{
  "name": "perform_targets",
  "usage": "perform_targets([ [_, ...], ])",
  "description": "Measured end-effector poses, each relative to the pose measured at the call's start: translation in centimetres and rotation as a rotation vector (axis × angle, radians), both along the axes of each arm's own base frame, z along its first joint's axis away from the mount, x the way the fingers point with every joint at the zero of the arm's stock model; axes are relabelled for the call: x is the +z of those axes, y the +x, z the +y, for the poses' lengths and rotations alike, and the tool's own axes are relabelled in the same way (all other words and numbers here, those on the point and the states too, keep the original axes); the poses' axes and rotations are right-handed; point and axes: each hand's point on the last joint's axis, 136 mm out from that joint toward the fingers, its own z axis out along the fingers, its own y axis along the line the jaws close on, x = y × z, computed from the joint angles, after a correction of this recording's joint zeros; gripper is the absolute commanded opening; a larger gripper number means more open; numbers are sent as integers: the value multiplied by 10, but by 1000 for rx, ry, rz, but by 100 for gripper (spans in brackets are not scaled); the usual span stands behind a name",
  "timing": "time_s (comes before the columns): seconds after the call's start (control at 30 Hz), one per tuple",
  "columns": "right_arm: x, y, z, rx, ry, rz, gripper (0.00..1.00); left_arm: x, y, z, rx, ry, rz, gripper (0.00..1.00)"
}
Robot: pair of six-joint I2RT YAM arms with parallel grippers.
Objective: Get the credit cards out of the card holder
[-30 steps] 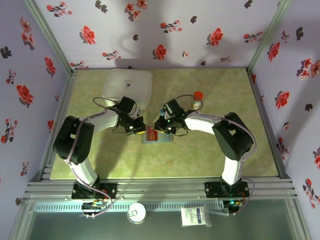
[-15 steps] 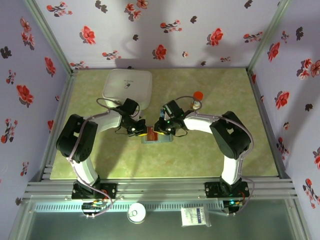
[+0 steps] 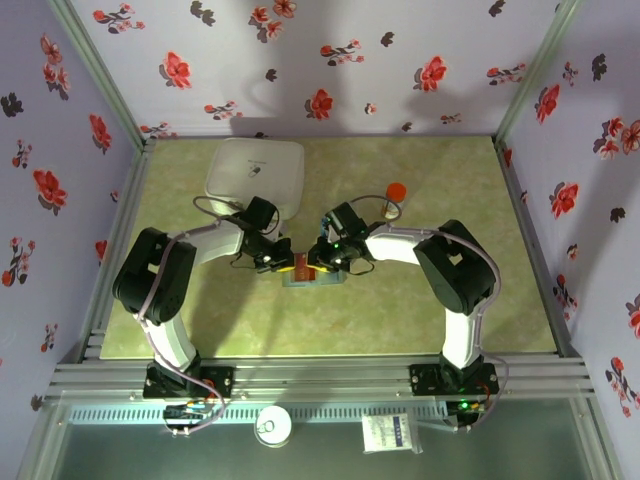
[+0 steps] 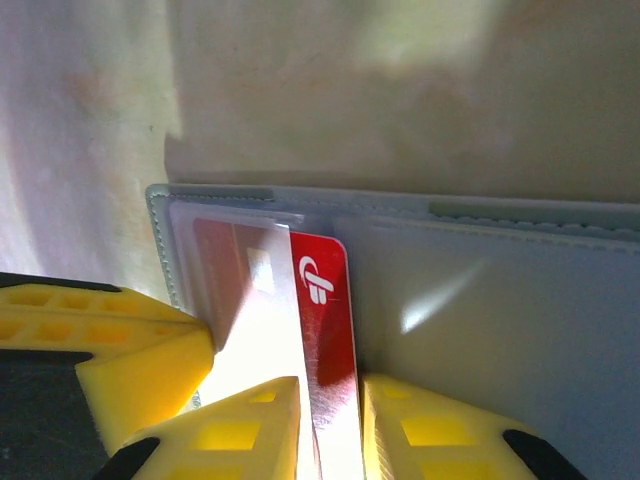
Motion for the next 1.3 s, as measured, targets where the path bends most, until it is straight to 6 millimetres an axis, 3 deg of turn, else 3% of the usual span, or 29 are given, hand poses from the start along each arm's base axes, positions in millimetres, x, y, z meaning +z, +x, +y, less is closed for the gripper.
perform_targets([
  [0.83,15,-2,-3,-20,90,-26,8,0,1,1,-12,15,7,0],
  [1.3,31,-5,-31,-13,32,-69,5,1,0,-1,-5,3,6,0],
])
